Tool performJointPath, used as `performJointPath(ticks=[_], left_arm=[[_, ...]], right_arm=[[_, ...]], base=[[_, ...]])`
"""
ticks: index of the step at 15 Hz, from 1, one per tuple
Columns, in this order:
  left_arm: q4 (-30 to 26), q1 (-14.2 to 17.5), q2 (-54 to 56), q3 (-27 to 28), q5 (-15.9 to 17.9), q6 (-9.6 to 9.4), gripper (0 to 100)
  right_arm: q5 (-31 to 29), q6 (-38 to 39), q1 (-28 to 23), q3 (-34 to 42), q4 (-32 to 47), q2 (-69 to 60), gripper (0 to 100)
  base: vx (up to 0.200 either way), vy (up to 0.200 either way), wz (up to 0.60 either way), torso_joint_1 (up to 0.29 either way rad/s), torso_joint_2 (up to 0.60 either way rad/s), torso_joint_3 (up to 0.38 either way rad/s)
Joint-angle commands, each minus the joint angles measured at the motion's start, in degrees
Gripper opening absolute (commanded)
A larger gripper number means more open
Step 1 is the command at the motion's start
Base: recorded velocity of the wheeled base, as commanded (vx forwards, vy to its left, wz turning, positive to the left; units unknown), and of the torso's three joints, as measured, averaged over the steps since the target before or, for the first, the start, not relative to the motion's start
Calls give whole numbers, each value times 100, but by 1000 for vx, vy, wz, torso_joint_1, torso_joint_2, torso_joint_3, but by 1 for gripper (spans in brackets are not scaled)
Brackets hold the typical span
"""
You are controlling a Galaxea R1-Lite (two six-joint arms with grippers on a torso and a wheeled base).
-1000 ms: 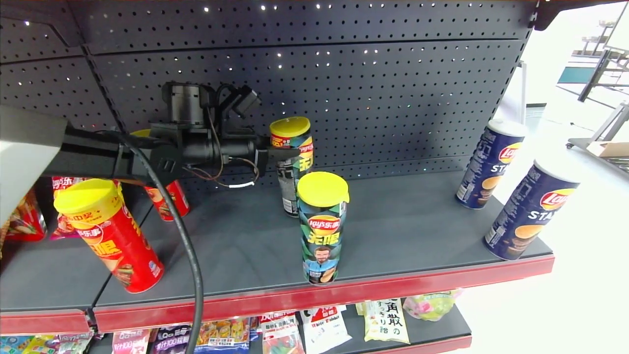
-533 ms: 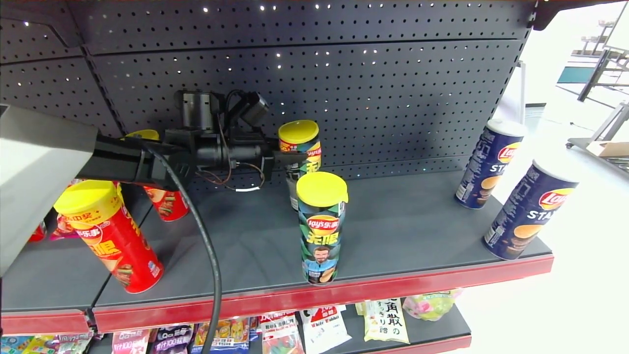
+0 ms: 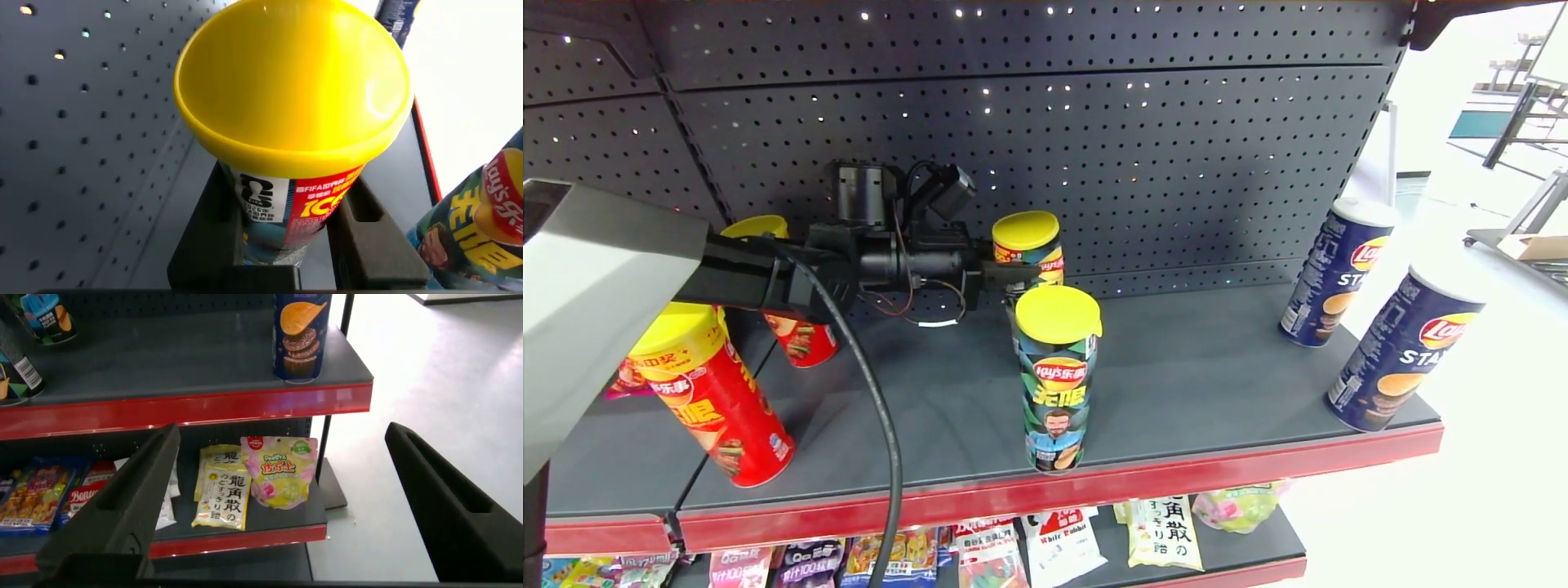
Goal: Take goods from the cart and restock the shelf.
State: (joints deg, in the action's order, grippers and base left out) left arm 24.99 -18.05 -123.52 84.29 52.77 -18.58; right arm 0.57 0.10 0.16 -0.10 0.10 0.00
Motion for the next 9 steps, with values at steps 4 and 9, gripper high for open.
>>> performJointPath(ticks=[4,9], left_arm=[[-3,-31,-15,-61,14,-23,0],[-3,-14,-59,-114,22,-137,0]], right_arm=[[4,-1,2,1,-1,9,100],[-5,-1,2,1,-1,9,100]], base=[[0,0,0,0,0,0],[0,0,0,0,0,0]])
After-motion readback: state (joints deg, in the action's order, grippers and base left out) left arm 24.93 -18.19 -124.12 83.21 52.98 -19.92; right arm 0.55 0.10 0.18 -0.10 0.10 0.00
